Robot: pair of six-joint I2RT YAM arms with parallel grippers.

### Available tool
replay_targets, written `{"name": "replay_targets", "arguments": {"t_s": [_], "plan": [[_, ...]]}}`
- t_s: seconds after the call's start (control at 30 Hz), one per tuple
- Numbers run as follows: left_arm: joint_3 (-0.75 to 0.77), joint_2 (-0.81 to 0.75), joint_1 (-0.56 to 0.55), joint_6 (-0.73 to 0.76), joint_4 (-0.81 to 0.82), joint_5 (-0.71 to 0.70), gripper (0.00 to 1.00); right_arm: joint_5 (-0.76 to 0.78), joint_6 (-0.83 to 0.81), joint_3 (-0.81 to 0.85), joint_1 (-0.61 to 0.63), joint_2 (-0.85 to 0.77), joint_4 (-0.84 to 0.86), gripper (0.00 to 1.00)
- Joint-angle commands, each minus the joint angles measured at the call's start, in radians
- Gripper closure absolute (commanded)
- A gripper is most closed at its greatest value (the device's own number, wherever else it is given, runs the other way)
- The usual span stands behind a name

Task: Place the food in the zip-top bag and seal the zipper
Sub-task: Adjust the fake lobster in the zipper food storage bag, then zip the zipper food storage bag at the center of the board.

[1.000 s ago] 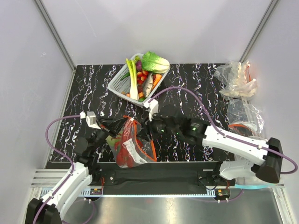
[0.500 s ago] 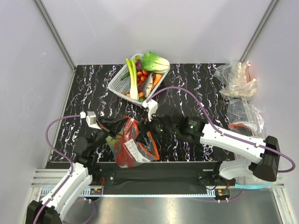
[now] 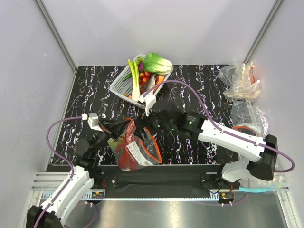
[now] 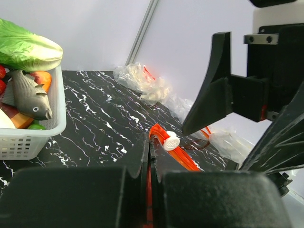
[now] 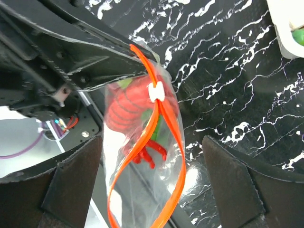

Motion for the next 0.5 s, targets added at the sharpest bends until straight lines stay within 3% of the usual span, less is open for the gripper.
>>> {"name": "replay_targets", "arguments": {"t_s": [0.0,0.17,0.47], "plan": [[0.045,0.001,-0.004,0.019,0.045,0.02,1.0,-0.007,-0.047,0.037,0.0,0.044,-0.021,0.07],[0.046,-0.002,-0.004,0.02,0.041,0.023,1.0,0.024,-0.078,0.013,0.001,0.074,-0.01,0.09],[0.054,-0.001,-0.005,0.033,0.016,0.014,1.0,-0.048,-0.078,0.033,0.001,0.113,-0.034,0.45]]}}
